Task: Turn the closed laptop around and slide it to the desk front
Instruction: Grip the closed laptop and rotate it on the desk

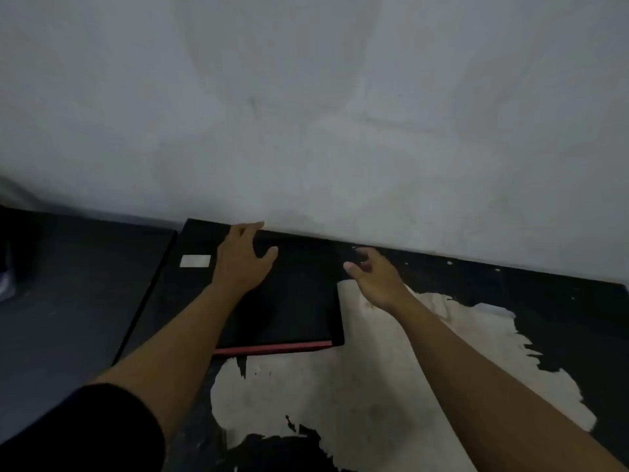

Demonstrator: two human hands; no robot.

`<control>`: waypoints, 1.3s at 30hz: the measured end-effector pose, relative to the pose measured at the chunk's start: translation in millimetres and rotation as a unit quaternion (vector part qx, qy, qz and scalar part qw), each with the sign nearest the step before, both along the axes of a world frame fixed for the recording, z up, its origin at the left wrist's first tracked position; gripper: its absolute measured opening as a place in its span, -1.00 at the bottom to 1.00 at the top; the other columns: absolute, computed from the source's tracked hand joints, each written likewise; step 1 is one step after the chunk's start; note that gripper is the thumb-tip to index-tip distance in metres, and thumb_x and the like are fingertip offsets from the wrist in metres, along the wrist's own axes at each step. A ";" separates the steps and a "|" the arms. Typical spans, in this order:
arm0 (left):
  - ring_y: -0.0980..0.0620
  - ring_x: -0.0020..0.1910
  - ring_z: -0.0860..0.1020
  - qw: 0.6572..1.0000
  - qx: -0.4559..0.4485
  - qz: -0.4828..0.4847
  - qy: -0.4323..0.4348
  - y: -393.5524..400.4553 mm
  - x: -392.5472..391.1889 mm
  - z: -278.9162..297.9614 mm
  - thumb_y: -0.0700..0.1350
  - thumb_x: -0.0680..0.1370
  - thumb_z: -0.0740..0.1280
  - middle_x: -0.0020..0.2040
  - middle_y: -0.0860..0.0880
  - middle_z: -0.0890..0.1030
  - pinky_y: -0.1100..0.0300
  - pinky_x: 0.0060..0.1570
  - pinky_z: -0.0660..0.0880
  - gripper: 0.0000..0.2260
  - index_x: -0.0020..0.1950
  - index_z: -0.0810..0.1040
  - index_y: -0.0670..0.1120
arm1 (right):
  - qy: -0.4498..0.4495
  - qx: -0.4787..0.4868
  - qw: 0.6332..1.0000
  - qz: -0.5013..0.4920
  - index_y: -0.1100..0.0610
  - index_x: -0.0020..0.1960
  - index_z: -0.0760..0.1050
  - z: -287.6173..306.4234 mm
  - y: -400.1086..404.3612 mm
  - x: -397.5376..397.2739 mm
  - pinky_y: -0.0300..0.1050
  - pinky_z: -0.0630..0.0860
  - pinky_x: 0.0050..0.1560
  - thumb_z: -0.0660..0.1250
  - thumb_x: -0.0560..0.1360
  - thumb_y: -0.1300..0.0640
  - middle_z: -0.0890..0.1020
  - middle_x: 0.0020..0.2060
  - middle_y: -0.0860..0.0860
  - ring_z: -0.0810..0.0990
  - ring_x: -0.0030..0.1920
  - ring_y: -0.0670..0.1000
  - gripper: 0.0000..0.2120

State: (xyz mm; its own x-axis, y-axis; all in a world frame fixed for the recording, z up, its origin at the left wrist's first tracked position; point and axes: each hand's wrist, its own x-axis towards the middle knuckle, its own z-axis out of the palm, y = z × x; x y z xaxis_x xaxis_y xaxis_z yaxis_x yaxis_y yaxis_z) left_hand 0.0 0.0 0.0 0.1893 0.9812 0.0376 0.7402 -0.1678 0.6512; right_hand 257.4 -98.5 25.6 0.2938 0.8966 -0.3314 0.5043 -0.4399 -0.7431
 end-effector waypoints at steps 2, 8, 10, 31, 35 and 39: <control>-0.18 0.38 0.43 0.999 -0.028 0.000 0.036 13.6 6.0 -15.2 0.12 0.55 0.39 0.45 -0.16 0.38 -0.13 0.41 0.33 -0.40 0.55 0.37 -0.04 | -0.013 -0.062 0.998 0.010 0.10 0.54 0.33 -17.1 11.0 -3.3 -0.12 0.37 0.17 0.34 0.59 -0.15 0.47 0.41 0.15 0.50 0.35 0.12 -0.39; -0.16 0.60 0.10 0.979 -0.093 -0.048 0.176 52.2 14.3 -67.3 0.30 0.56 0.23 0.59 -0.18 0.23 -0.20 0.54 -0.09 -0.29 0.63 0.20 0.00 | -0.020 -0.216 0.975 0.049 0.14 0.19 0.59 -64.5 30.8 -13.8 -0.06 0.44 0.18 0.25 0.57 -0.29 0.62 0.24 0.06 0.56 0.28 0.13 -0.48; -0.18 0.59 0.12 0.972 -0.109 -0.058 0.200 64.5 15.1 -76.8 0.38 0.55 0.17 0.57 -0.20 0.26 -0.20 0.53 -0.13 -0.26 0.62 0.23 0.00 | -0.036 -0.235 0.970 0.057 -0.01 -0.10 0.57 -76.6 36.5 -17.5 -0.07 0.43 0.06 0.22 0.55 -0.35 0.64 -0.01 0.01 0.61 0.21 0.15 -0.58; -0.05 0.19 0.37 0.975 -0.111 -0.140 0.128 85.3 21.8 -86.6 0.40 0.41 0.37 0.17 0.01 0.44 -0.03 0.21 0.17 -0.55 0.06 0.45 0.09 | -0.074 -0.232 0.970 -0.003 0.12 0.49 0.34 -89.7 8.8 -36.4 0.02 0.51 0.24 0.21 0.42 -0.52 0.58 0.34 0.04 0.57 0.30 0.11 -0.11; 0.03 0.10 0.31 0.968 -0.105 -0.191 0.127 70.9 31.7 -83.6 0.39 0.41 0.38 0.08 0.04 0.40 0.03 0.13 0.14 -0.54 0.08 0.47 0.08 | -0.042 -0.225 0.972 -0.046 0.12 0.43 0.38 -83.2 -25.4 -40.6 -0.09 0.48 0.08 0.27 0.47 -0.44 0.60 0.30 0.05 0.60 0.23 0.10 -0.22; 0.02 0.09 0.33 0.953 -0.102 -0.246 0.146 53.2 44.0 -83.6 0.44 0.38 0.33 0.04 0.05 0.39 0.05 0.09 0.15 -0.49 0.10 0.46 0.09 | -0.034 -0.230 0.971 -0.057 0.14 0.43 0.39 -84.9 -59.4 -46.3 -0.10 0.47 -0.02 0.25 0.50 -0.41 0.62 0.25 0.07 0.62 0.17 0.13 -0.25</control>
